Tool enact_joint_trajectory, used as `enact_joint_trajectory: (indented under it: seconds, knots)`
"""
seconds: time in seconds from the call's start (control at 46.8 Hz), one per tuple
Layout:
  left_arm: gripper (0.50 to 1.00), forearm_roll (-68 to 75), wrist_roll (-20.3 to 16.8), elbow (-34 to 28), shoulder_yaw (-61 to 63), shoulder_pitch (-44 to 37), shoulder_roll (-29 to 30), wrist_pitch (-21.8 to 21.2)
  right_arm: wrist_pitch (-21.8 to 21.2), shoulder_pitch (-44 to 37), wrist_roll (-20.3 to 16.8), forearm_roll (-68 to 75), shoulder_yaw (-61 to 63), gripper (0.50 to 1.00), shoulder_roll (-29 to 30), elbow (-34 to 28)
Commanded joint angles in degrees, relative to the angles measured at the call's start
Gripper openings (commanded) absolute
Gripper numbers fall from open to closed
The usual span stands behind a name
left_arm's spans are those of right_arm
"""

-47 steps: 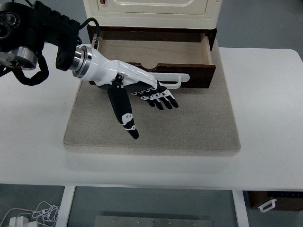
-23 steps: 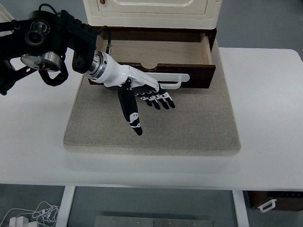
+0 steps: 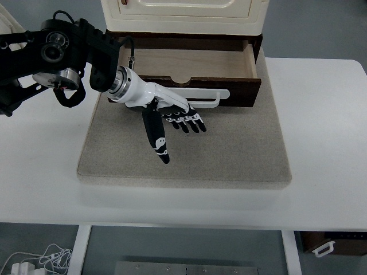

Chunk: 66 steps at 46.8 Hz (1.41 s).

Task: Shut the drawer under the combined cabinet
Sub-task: 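Press the left hand's fingers against the drawer front beside the white handle, then push the dark-brown drawer into the cabinet with the left hand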

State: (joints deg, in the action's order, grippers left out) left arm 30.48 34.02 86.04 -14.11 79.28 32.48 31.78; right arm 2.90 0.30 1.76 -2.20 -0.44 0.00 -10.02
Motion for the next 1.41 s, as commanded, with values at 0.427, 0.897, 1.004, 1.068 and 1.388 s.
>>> enact_joint_trajectory:
  seconds: [0.427, 0.897, 1.004, 1.068, 1.388]
  knots:
    - [1.0, 2.48, -0.01, -2.99, -0.04, 0.52, -0.49, -0.93, 0.0, -0.04, 0.0, 0.0, 0.0, 0.952, 0.0, 0.0]
    - [1.0, 3.01, -0.09, -6.59, -0.12, 0.87, -3.21, -2.68, 0.0, 0.05, 0.0, 0.0, 0.0, 0.952, 0.0, 0.0]
    - [1.0, 3.36, -0.09, -8.7, -0.56, 0.96, -4.44, -3.04, 0.0, -0.04, 0.0, 0.0, 0.0, 0.952, 0.0, 0.0]
    - [1.0, 4.24, -0.09, -9.58, -0.91, 0.96, -4.71, -3.12, 0.0, 0.05, 0.0, 0.0, 0.0, 0.952, 0.0, 0.0]
    - [1.0, 5.12, -0.18, -12.21, -0.92, 0.96, -5.06, -4.97, 0.0, -0.04, 0.0, 0.0, 0.0, 0.952, 0.0, 0.0]
